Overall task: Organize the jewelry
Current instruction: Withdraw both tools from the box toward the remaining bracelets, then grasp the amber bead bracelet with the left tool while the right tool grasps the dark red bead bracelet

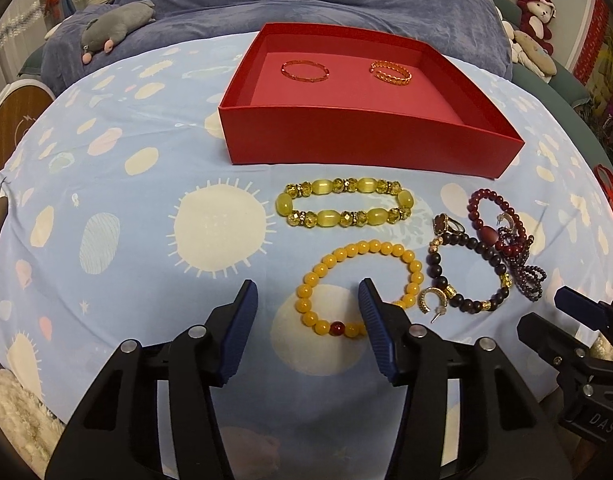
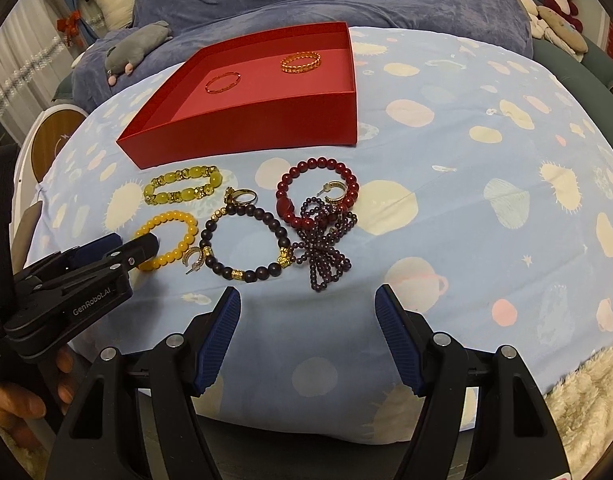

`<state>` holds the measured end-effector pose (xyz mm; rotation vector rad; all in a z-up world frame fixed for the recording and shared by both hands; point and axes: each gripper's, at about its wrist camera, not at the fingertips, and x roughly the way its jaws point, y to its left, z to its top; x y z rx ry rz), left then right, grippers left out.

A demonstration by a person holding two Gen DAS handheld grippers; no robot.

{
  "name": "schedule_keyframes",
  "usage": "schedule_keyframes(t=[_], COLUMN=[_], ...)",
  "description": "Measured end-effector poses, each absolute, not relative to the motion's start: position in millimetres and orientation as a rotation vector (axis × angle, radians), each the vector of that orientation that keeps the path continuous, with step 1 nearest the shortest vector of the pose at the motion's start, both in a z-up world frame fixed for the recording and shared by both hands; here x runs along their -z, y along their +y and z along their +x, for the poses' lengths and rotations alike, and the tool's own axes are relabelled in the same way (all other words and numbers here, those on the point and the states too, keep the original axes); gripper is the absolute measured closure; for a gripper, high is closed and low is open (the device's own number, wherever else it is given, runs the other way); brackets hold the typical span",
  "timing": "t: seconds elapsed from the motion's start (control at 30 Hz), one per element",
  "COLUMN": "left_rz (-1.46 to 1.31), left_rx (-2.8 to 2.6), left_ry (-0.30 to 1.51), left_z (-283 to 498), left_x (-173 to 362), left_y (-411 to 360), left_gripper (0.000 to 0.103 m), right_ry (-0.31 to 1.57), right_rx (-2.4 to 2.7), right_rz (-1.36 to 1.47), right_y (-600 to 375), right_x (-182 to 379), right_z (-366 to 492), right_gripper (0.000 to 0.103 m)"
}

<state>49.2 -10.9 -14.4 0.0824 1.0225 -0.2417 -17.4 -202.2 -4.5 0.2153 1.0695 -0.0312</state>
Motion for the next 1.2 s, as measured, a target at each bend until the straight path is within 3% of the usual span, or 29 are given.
schedule_keyframes(t=[0.13, 0.4, 0.87, 1.2], left_rz=[0.1, 0.068, 0.029, 0.029], left_rx=[0.23, 0.224, 0.237, 0.238], left_ry=[1.024, 1.02, 1.023, 1.02], left_z=[51, 54, 54, 52], left_x=[15, 13, 13, 13], left_y=[-15, -10, 0, -1], left_gripper=[0.056, 0.095, 0.096, 0.096], right_ry=[1.072, 1.072, 1.035, 1.072], right_rx=[0.041, 0.041, 0.107, 0.126], right_rz=[0.228, 0.231, 0.258, 0.235], right_y=[-204, -205, -229, -235], right_x=[6, 5, -4, 16], right_z=[-18, -17, 37, 69], right_gripper=[0.036, 0.036, 0.039, 0.065])
